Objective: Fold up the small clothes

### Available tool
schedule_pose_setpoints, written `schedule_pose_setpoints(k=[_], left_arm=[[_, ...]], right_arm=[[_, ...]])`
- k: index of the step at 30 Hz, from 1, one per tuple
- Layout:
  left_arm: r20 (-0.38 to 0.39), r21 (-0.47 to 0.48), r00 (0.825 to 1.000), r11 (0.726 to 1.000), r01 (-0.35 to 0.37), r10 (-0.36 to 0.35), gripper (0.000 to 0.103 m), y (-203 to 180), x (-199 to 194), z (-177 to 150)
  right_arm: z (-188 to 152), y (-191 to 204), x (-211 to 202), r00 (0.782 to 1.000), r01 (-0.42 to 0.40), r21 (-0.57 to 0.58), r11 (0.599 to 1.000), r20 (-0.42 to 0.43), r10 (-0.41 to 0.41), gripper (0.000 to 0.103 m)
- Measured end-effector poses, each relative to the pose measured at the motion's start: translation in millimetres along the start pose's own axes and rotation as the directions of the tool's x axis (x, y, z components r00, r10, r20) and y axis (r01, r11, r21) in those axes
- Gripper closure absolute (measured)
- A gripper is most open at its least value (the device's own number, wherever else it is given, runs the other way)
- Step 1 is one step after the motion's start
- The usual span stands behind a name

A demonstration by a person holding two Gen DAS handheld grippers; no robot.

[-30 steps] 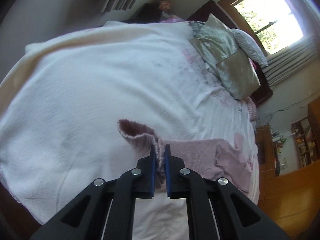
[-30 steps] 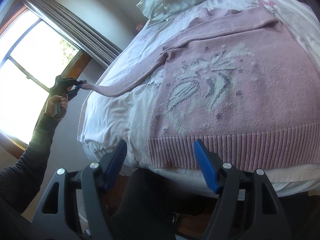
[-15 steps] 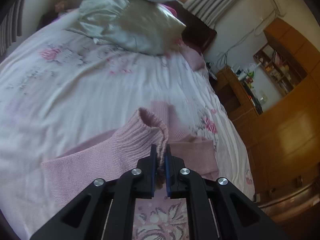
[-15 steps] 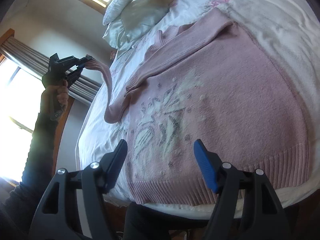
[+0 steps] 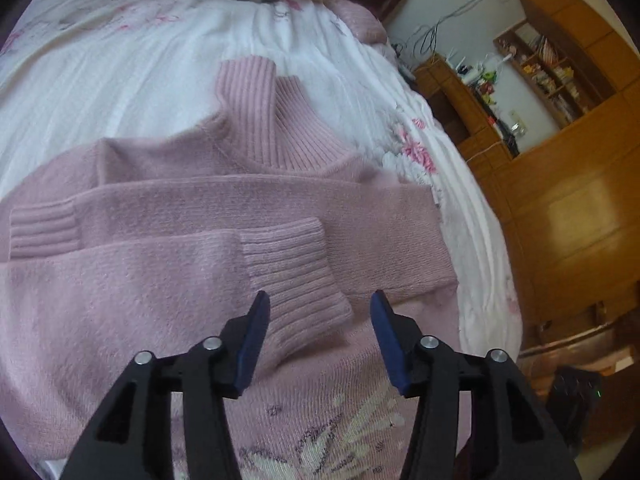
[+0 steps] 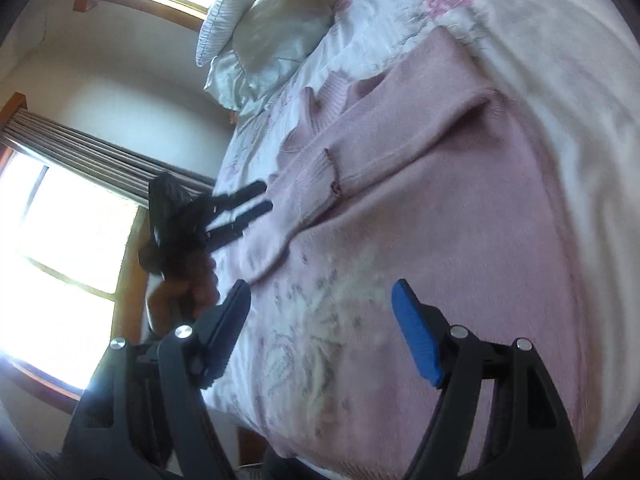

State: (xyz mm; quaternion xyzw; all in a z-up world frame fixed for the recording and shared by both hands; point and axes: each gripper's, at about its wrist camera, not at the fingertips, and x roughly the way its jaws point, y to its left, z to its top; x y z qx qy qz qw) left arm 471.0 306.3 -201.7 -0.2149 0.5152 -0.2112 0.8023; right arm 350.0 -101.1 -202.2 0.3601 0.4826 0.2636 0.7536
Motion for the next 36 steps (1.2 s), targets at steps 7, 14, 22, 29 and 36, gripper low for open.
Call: schedule_pose_setpoints(k=[7,14,22,29,36], left_arm=[[0.129,-0.137,0.992,0.99,0.022,-0.004,0.033,65,-100,-92],[0.177,-0.276,0.984,0.961,0.031,0.019,0.03,112,-141,-168],[0.16,-0.362,0.987,0.93,0.065,-0.006,0.03,126,-132,-205],[0.193,-0.355,0.981,0.931,0.09,-0.021,0.03,112,-147,-211],[0.199,-0.322,0.98,0.943,0.08,-0.015,0.03,94,-162,-214]], right_arm=[[105,-13,129,0.972,-0.037,0.081,0.996,-0.227,0.054,0.052],[118,-7,188,0.955,0.02,0.064,0.998,-0.296,0.0,0.052],[134,51,168,0.974,0.059,-0.061,0.996,-0.216,-0.071,0.098],[165,128,96,0.992,0.091,-0.208,0.974,-0.069,-0.107,0.098],[197,108,22,0.977,0.21,-0.206,0.956,0.071,-0.199,0.098]])
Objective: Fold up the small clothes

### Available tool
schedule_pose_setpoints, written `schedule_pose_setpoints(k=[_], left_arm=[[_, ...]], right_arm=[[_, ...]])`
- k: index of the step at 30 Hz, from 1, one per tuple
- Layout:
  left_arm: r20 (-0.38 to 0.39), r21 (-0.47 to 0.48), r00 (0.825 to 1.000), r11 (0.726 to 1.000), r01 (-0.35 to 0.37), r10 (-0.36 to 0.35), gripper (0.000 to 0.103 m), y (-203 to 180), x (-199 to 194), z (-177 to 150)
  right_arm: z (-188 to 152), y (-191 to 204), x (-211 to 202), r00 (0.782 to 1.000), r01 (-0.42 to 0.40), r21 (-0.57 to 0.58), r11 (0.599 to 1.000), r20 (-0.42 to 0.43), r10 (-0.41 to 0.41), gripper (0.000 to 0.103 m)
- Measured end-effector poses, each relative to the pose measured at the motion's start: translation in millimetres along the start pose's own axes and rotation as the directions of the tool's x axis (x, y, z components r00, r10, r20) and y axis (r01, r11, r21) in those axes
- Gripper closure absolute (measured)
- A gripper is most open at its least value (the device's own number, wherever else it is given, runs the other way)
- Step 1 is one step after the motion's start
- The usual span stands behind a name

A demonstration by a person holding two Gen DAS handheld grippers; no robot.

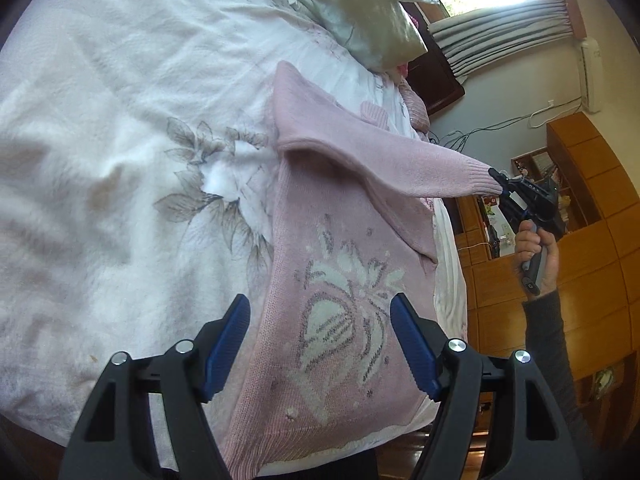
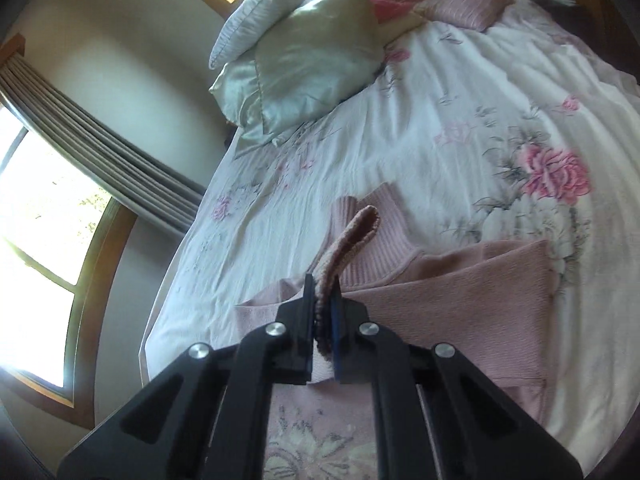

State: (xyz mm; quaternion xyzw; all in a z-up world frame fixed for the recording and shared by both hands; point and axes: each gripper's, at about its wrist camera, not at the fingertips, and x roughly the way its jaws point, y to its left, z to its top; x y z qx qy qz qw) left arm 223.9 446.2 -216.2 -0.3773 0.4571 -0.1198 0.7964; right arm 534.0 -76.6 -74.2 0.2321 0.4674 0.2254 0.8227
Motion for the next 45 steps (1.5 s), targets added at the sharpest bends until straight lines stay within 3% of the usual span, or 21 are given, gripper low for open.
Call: schedule_pose_setpoints(k=[11,21,23,24,25,27,30,33,37,41,45], left_arm=[[-0.019,0.006,1.0,1.0,-0.024,0.024,0.03,-7,8,-3],[-0.07,0.028,0.997,0.999,-0.025,0.027,0.03,-17,37,-4],[-0.076,0.038,0.997,0.999,-0.027,0.03,0.03,-21,41,-1],[-0.078,0.046,0.996,0.999,-0.028,0.032,0.03,-25,43,2],[-0.078,0.055,0.996,0.998,-0.025,0.03,0.03,-29,44,6],[-0.082,0.083,0.997,0.997,-0.007,0.014,0.03,-40,48,19],[-0.055,0.148,0.998,0.989,0.012,-0.003,0.029,-64,59,49],[-0.03,0.172,0.999,0.984,0.049,-0.045,0.027,-83,81,87],[-0.07,0.18,0.996,0.981,0.066,-0.055,0.026,-94,133,131],[-0.108,0.174,0.991,0.983,-0.056,0.076,0.027,-65,185,156],[-0.162,0.128,0.986,0.992,-0.009,0.03,0.027,-32,201,160]], right_arm=[[-22,-123,-5,0.996,0.09,0.153,0.984,-0.01,-0.09,0.098],[-49,-173,27,0.994,0.089,0.211,0.973,-0.082,-0.074,0.098],[-54,-180,34,0.99,0.106,0.213,0.971,-0.117,-0.083,0.091],[-55,-184,33,0.988,0.122,0.216,0.969,-0.125,-0.096,0.081],[-56,-190,27,0.988,0.132,0.228,0.965,-0.106,-0.11,0.072],[-56,-201,7,0.992,0.126,0.254,0.959,-0.045,-0.119,0.072],[-56,-199,-17,0.999,0.047,0.254,0.966,0.013,-0.051,0.072],[-57,-185,-16,1.0,0.012,0.202,0.979,-0.004,-0.012,0.072],[-62,-187,9,0.998,-0.027,0.207,0.978,-0.052,0.039,0.072],[-69,-211,29,0.994,-0.047,0.26,0.965,-0.082,0.07,0.075],[-70,-228,36,0.991,-0.035,0.265,0.964,-0.112,0.067,0.075]])
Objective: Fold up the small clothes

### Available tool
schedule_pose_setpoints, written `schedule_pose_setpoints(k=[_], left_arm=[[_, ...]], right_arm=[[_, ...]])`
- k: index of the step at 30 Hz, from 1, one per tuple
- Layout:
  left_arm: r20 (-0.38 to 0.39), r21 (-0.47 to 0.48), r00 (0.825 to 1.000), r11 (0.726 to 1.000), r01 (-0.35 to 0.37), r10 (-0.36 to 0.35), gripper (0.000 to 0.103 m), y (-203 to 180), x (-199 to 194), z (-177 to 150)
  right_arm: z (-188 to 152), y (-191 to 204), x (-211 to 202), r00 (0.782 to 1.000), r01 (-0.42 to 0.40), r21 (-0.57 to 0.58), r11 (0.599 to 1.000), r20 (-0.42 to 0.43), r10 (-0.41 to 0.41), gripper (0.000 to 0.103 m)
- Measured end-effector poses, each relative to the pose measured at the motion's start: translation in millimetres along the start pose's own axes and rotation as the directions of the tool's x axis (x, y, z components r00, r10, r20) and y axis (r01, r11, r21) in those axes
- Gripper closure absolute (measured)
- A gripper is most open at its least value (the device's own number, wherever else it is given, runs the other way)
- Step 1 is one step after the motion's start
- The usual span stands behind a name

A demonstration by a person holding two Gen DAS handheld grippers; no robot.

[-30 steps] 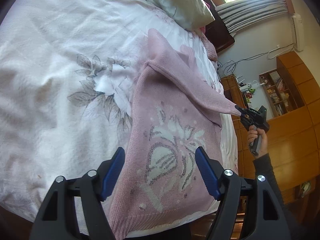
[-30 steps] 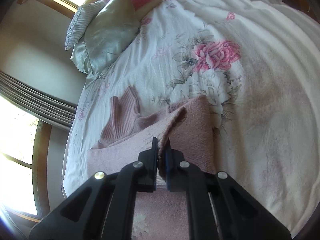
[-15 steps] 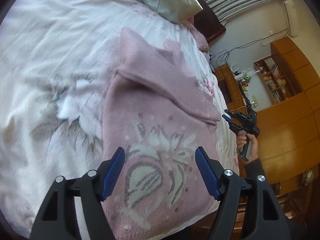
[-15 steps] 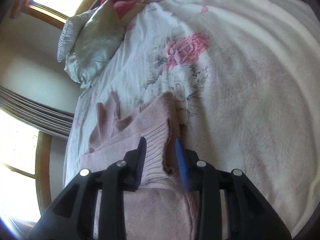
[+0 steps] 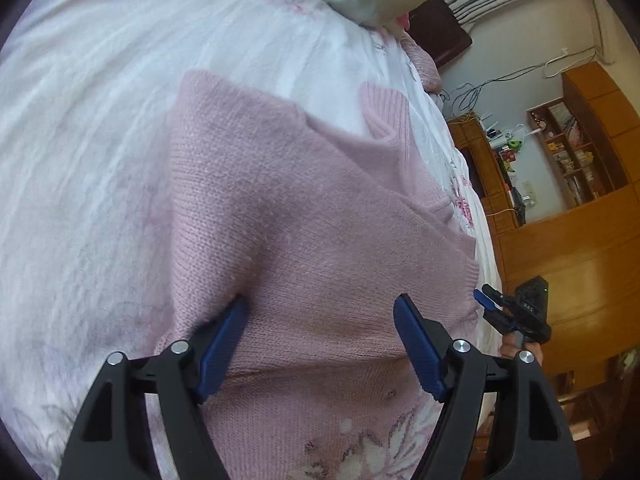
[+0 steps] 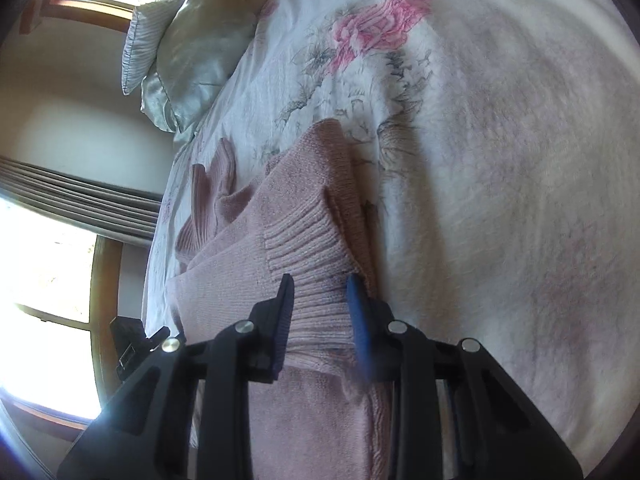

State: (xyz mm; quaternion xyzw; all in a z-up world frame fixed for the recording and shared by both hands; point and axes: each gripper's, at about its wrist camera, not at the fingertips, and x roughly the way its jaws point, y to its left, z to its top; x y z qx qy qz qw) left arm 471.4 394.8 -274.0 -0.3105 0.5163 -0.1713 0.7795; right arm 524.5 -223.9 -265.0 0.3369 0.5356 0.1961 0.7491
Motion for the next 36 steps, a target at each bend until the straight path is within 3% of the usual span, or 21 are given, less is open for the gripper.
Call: schedule_pose_setpoints(k=[1,3,5,7,8,9,13,17,20,23,26,27,29,31,33,34,35,36], left_arm=[[-0.006,-0.004,1.0,1.0,0.011,-0.011,0.027,-3,-4,0],[-0.021,-0.022,0.993,0.993,0.114,-0.115,0.027,-10,-14,3],[0.015,0.012,0.987,0.987,0.159,-0.16,0.026,-25,-28,13],[0.046,0.026,0.98,0.981,0.194,-0.195,0.024,-40,-34,33],[0.047,0.026,0.976,0.977,0.211,-0.212,0.021,-46,-32,47],[0.045,0.03,0.976,0.977,0.212,-0.213,0.021,-53,-28,61],[-0.003,0.028,0.985,0.985,0.173,-0.173,0.015,-68,17,125],[-0.064,-0.011,0.99,0.992,0.128,-0.128,0.015,-70,75,173],[-0.112,-0.043,0.989,0.995,0.088,-0.092,0.015,-62,115,193],[-0.132,-0.021,0.99,0.998,0.051,-0.053,0.015,-58,138,201],[-0.111,-0.018,0.99,0.996,0.091,-0.092,0.018,-52,141,206],[-0.101,-0.005,0.99,0.995,0.095,-0.095,0.021,-51,141,205],[-0.124,0.015,0.987,0.994,0.108,-0.105,0.064,-51,144,203],[-0.126,0.043,0.987,0.994,0.102,-0.096,0.065,-53,145,200],[-0.123,0.06,0.988,0.993,0.104,-0.096,0.075,-55,143,198],[-0.109,0.07,0.99,0.993,0.098,-0.09,0.084,-56,139,198],[-0.091,0.081,0.993,0.993,0.086,-0.079,0.096,-57,135,197],[-0.075,0.087,0.994,0.992,0.088,-0.082,0.095,-60,130,198]], right_arm=[[2,3,-3,1.0,-0.017,-0.009,1.0,0.002,0.017,0.072],[6,16,-7,0.997,-0.07,-0.047,0.996,0.005,0.071,0.069],[11,30,-4,0.998,-0.068,-0.092,0.993,-0.005,0.067,0.065],[20,30,14,0.996,0.066,-0.106,0.992,-0.059,-0.073,0.069],[24,29,21,0.987,0.127,-0.115,0.985,-0.08,-0.136,0.078],[28,35,24,0.982,0.155,-0.139,0.978,-0.083,-0.168,0.076],[51,90,28,0.994,0.074,-0.24,0.968,-0.06,-0.09,0.075],[93,141,73,0.995,0.043,-0.297,0.954,-0.071,-0.067,0.075],[124,152,115,0.995,0.022,-0.276,0.961,-0.091,-0.049,0.074],[141,159,154,0.995,0.001,-0.271,0.963,-0.094,-0.028,0.067],[151,157,187,0.994,0.021,-0.269,0.963,-0.096,-0.048,0.063],[154,155,198,0.994,0.027,-0.268,0.963,-0.098,-0.055,0.063],[158,154,213,0.994,0.034,-0.272,0.962,-0.095,-0.062,0.063],[159,153,220,0.995,0.018,-0.266,0.964,-0.085,-0.042,0.062],[159,154,223,0.996,0.014,-0.265,0.964,-0.076,-0.036,0.062],[158,155,221,0.997,0.018,-0.272,0.962,-0.065,-0.037,0.07],[157,156,217,0.998,0.023,-0.288,0.957,-0.051,-0.039,0.087],[155,157,208,0.999,0.027,-0.302,0.953,-0.031,-0.038,0.092]])
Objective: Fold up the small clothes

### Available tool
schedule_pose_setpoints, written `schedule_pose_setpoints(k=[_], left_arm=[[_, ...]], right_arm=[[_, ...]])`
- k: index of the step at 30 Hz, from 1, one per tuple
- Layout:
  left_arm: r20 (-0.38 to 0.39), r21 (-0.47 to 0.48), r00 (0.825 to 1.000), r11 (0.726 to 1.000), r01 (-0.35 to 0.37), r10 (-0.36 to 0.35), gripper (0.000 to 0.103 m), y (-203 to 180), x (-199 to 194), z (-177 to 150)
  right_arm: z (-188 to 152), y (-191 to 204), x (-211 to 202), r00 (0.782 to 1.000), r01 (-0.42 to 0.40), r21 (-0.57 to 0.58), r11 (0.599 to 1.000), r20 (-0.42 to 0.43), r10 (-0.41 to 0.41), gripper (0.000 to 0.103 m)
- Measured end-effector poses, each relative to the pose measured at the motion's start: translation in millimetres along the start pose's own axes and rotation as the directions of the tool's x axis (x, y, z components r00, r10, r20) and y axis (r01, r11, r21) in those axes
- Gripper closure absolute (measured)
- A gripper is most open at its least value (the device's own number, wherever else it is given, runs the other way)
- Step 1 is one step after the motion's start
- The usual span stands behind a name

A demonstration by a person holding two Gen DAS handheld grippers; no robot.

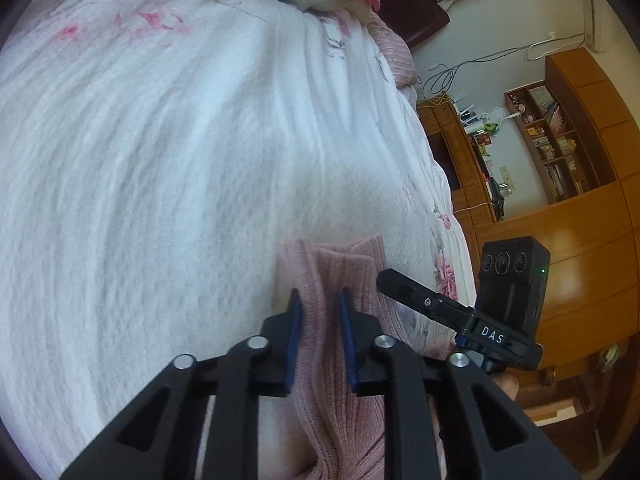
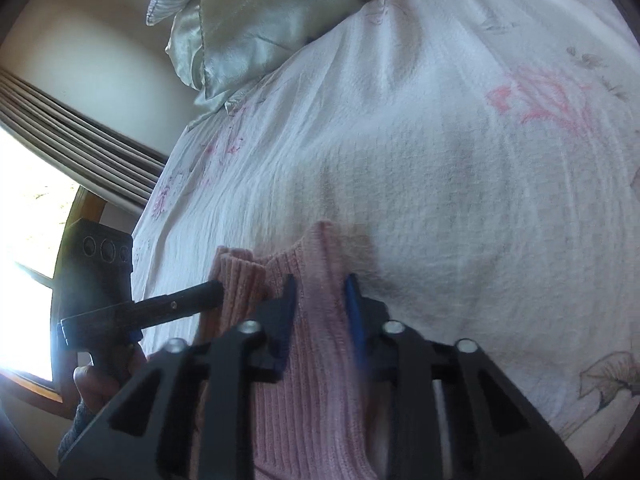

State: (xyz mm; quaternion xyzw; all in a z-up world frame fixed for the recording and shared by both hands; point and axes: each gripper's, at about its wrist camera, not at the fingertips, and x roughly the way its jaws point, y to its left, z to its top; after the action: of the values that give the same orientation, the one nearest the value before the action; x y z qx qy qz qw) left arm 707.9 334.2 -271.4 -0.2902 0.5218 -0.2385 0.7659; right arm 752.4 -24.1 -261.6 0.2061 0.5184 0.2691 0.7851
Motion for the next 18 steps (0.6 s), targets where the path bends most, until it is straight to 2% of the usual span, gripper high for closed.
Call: schedule_pose_setpoints(k=[6,10,14,16,18], left_arm=[[0.075,0.07,0.995,0.996,0.059,-0.064,0.096,-35,-52,-20],[0.1,0.166,0.987,0.98,0.107,-0.124,0.096,-71,-97,-51],[0.09,0.302,0.988,0.949,0.092,-0.125,0.096,-108,-130,-111],[0.082,0.362,0.994,0.932,0.032,-0.067,0.094,-113,-136,-151],[0.021,0.36,0.999,0.933,0.022,-0.032,0.089,-101,-134,-189]], right_arm=[[-14,14,-75,0.991,-0.066,-0.04,0.997,0.114,0.071,0.095],[-40,31,-132,0.975,-0.127,-0.062,0.99,0.174,0.136,0.095],[-96,53,-174,0.964,-0.163,-0.121,0.979,0.193,0.185,0.095],[-133,57,-181,0.967,-0.165,-0.126,0.978,0.177,0.186,0.094],[-173,52,-174,0.975,-0.162,-0.102,0.982,0.138,0.175,0.087]])
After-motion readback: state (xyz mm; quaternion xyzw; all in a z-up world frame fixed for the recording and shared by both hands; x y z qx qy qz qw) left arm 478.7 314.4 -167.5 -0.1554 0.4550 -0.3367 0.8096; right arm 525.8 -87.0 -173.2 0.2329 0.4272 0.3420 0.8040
